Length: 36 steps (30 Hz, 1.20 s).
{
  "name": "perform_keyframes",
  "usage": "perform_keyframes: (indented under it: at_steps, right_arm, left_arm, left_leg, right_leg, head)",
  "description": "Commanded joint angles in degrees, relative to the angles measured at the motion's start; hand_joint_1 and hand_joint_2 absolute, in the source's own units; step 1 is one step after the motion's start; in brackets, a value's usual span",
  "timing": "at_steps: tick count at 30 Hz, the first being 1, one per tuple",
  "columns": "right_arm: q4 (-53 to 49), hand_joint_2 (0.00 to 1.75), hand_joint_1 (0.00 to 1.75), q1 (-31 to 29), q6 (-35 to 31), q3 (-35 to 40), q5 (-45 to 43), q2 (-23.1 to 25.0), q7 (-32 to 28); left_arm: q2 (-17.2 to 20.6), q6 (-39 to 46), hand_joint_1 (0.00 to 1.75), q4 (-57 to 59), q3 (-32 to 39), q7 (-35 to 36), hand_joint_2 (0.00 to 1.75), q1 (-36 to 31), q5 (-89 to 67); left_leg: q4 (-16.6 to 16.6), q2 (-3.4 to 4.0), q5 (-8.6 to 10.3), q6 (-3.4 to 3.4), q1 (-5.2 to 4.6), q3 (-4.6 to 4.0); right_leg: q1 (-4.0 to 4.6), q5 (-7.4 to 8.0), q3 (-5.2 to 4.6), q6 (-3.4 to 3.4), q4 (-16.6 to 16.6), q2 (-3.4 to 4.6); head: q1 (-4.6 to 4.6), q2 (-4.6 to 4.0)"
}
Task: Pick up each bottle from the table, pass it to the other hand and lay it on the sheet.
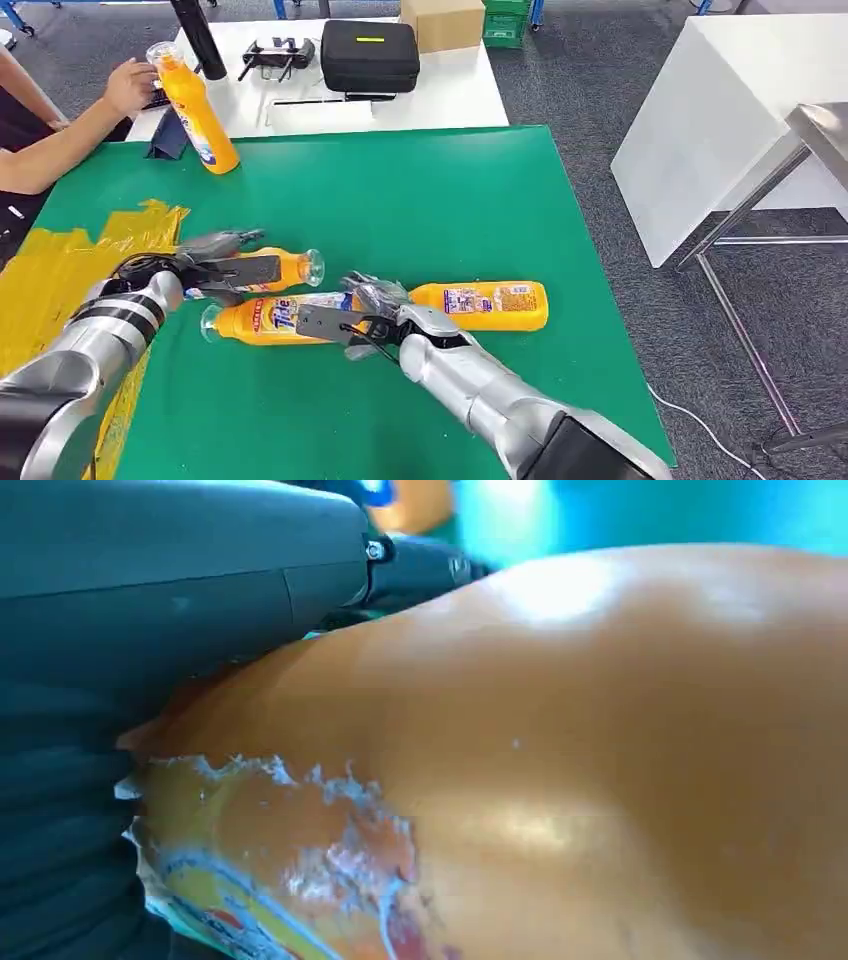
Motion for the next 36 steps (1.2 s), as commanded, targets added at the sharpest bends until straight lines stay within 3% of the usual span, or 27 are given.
perform_keyframes:
  at_steps: [1,6,13,29,36]
  right_arm:
    - [2.40,1.75,0.00,-3.13,1.51,4.02,-1.52,0.13,1.76]
    - [2.18,1.75,0.00,-2.77,1.57,5.23,-1.66,0.13,2.01]
    - [1.96,1.75,0.00,-1.65,1.94,13.39,-4.22,0.13,3.87]
    - [-0.42,1.75,0.00,-1.09,1.80,17.66,-5.11,0.13,4.92]
    - [-1.10,1.75,0.00,-1.52,1.00,22.02,-7.44,0.13,5.95]
  left_arm:
    - [-0.62,-3.70,0.00,4.00,-5.43,-2.81,1.75,-5.80,1.71]
    - [-0.58,-3.79,0.00,4.02,-5.99,-2.85,1.75,-5.73,1.78]
    - [-0.64,-4.77,0.00,4.47,-9.50,-2.30,1.75,-6.27,4.71]
    - [-1.00,-5.95,0.00,4.79,-11.15,-1.65,1.75,-6.63,5.17]
    - [-0.77,-9.91,0.00,6.36,-14.76,5.33,1.75,-7.36,3.70]
  left_leg:
    - [0.17,-0.07,-0.11,-0.13,0.09,0.05]
    - [0.13,-0.02,-0.09,-0.11,0.09,0.06]
    - [0.05,-0.03,-0.05,-0.08,0.06,0.04]
    - [0.12,-0.05,-0.10,-0.12,0.10,0.10]
    - [0.17,-0.02,-0.14,-0.15,0.12,0.13]
  right_leg:
    - [0.09,-0.14,0.13,-0.05,0.12,-0.15]
    - [0.09,-0.10,0.12,-0.04,0.08,-0.09]
    - [0.06,-0.05,0.09,-0.03,0.02,-0.08]
    - [0.10,-0.12,0.17,-0.04,0.07,-0.13]
    - [0.12,-0.15,0.20,-0.07,0.12,-0.12]
  head:
    - [0.00,0.00]
    - [0.00,0.00]
    - [0.00,0.00]
    - [0.00,0.00]
    - [0.00,0.00]
